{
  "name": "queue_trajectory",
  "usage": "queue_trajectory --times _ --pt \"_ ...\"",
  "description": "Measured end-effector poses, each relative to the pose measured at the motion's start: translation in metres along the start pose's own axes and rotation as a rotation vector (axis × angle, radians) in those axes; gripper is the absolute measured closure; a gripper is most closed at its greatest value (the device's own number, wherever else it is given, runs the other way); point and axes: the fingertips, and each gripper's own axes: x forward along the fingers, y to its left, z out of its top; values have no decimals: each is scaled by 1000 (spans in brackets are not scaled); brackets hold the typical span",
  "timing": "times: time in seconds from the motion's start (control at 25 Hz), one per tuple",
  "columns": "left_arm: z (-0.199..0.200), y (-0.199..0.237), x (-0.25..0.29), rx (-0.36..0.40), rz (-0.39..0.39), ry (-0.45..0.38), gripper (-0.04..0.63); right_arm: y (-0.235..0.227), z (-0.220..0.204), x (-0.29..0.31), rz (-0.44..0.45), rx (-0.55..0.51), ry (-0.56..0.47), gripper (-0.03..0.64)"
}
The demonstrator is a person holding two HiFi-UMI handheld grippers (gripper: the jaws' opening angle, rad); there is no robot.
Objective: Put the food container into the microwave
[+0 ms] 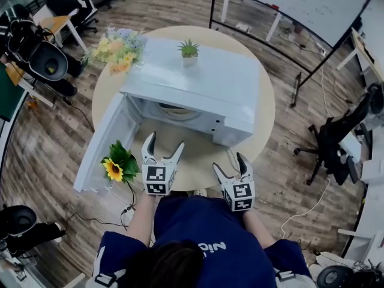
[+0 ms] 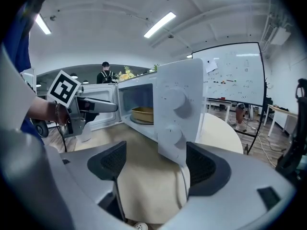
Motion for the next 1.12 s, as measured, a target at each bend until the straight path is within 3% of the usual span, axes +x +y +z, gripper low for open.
queue_trajectory --times 0.48,0.92,1.12 --pt "-54 -41 -56 -87 -31 106 166 11 -6 -1 58 37 -18 233" --pt "-56 -38 -72 -171 -19 66 172 13 -9 -12 60 71 -28 245" --pt "-49 -41 -75 -114 -31 56 379 22 7 -15 77 64 -82 362"
